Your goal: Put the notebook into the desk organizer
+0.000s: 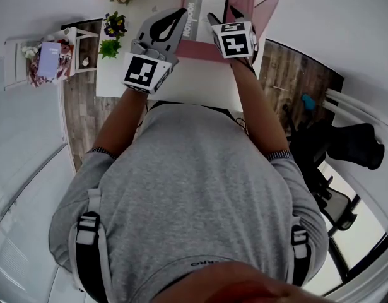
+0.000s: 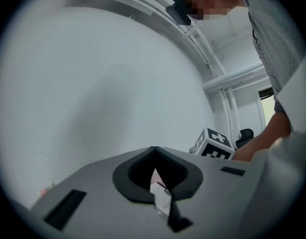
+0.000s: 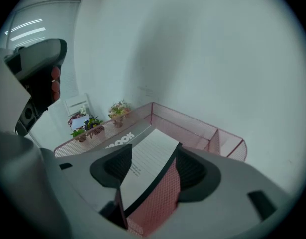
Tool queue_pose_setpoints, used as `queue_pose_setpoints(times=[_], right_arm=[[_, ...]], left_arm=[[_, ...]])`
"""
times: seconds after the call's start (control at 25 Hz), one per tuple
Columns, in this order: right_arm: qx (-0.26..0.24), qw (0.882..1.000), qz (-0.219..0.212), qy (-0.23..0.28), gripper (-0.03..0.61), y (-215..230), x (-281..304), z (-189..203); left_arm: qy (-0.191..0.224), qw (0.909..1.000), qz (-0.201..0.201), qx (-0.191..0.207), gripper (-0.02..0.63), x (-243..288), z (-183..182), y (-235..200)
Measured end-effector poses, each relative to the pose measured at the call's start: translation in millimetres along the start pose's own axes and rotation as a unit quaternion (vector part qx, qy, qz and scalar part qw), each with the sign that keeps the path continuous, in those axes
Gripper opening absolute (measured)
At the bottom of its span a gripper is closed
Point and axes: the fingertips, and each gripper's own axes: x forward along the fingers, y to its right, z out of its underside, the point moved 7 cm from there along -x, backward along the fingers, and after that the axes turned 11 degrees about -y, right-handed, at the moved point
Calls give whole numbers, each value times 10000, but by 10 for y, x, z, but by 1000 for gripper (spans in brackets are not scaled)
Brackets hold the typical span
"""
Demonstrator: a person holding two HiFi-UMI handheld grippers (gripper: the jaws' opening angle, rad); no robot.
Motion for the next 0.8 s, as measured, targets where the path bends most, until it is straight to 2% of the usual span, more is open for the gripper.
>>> queue_pose_setpoints(times=[0.16, 0.32, 0.6, 0.8], right_arm=[[100, 9977, -353, 563, 255, 21, -226, -62], [93, 9903, -558, 1270, 225, 46, -628, -146], [-355, 9624, -667, 2607, 70, 37, -1374, -198], [-523, 9430, -765, 3196, 8, -1, -1711, -61]], left_arm=[[-73, 10000, -48, 26, 18, 8, 6, 9], [-127, 9999, -84, 57, 18, -11, -27, 7], [-140, 9998, -105, 119, 20, -26, -158, 104], [-116, 9998, 33, 186, 19, -76, -262, 266]])
